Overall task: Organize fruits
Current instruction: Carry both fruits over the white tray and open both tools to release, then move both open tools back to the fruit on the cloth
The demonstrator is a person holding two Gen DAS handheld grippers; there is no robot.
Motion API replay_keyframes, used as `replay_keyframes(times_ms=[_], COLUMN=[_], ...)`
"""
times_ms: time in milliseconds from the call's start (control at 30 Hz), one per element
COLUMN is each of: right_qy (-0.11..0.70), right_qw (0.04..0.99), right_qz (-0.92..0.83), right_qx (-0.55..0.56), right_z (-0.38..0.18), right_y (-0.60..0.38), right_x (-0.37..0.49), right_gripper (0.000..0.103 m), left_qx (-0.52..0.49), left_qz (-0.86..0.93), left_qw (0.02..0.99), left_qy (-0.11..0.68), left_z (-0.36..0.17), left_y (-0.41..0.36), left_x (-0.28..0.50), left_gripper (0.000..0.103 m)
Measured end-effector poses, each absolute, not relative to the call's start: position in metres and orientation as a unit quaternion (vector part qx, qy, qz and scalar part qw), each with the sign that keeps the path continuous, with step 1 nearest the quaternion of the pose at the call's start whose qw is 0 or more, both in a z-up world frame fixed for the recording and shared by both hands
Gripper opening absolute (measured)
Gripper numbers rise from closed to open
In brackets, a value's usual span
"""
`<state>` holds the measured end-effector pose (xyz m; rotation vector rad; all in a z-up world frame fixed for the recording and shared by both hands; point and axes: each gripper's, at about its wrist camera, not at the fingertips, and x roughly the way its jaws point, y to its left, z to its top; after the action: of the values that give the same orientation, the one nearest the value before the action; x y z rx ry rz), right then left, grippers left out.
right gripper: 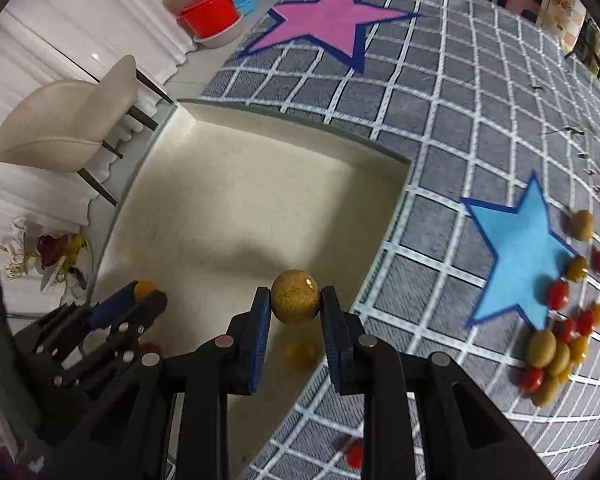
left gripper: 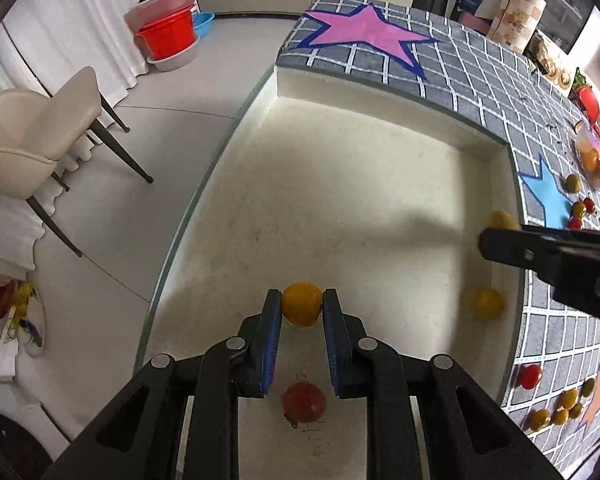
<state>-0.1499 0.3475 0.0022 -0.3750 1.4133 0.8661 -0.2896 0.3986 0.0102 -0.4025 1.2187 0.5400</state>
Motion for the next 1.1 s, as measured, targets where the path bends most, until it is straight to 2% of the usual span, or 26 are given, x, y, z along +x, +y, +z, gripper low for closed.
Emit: replay_keyframes(times_ms=[300, 367, 400, 433, 533, 600, 667, 733, 1100], right_qy=[0.633, 0.634, 0.635, 0.635, 0.624, 0.619, 0.615, 0.609, 0.626], right_qw=[0.65, 0.648, 0.646, 0.645, 0.654, 0.663, 0.671, 0.682, 0.721], right_qz=[0.379, 0.383, 0.386, 0.39, 0.397, 0.393, 0.394, 0.386, 0.287], right_qx=[-0.183, -0.179, -0.175, -0.172, -0.159, -0.15, -0.13, -0.124, -0.082], right_z=[-0.017, -0.017, -0.016, -0.015, -0.002, 0.008, 0.017, 0.025, 0.039], right_y=[0.365, 0.367, 0.364, 0.364, 0.363, 0.357, 0.347, 0.337, 0.21], right_x=[-0.152, -0.151, -0.152, -0.153, -0.151, -0.148, -0.144, -0.142, -0.12], right_gripper=[0.028, 0.034, 0.04, 0.042, 0.054, 0.069, 0.072, 0.082, 0.082], left_qx=[-0.15, -0.138, -0.137, -0.136, -0.128, -0.126, -0.127, -0.124, -0.087], left_qz=[0.247, 0.247, 0.248, 0.252, 0.248, 0.242, 0.232, 0.226, 0.16], left_qw=[0.767, 0.768, 0.77, 0.775, 0.778, 0.775, 0.776, 0.778, 0.801], left_qy=[0.573, 0.574, 0.571, 0.563, 0.562, 0.57, 0.572, 0.573, 0.571], left_z=[0.004, 0.004, 0.005, 0.008, 0.01, 0.009, 0.01, 0.014, 0.04], left_y=[0.389, 0.387, 0.387, 0.386, 0.382, 0.379, 0.374, 0.37, 0.31], left_x=[-0.284, -0.283, -0.283, -0.285, -0.285, -0.284, -0.283, -0.282, -0.263], left_gripper=[0.024, 0.052, 0.08, 0.082, 0.082, 0.082, 0.082, 0.082, 0.082])
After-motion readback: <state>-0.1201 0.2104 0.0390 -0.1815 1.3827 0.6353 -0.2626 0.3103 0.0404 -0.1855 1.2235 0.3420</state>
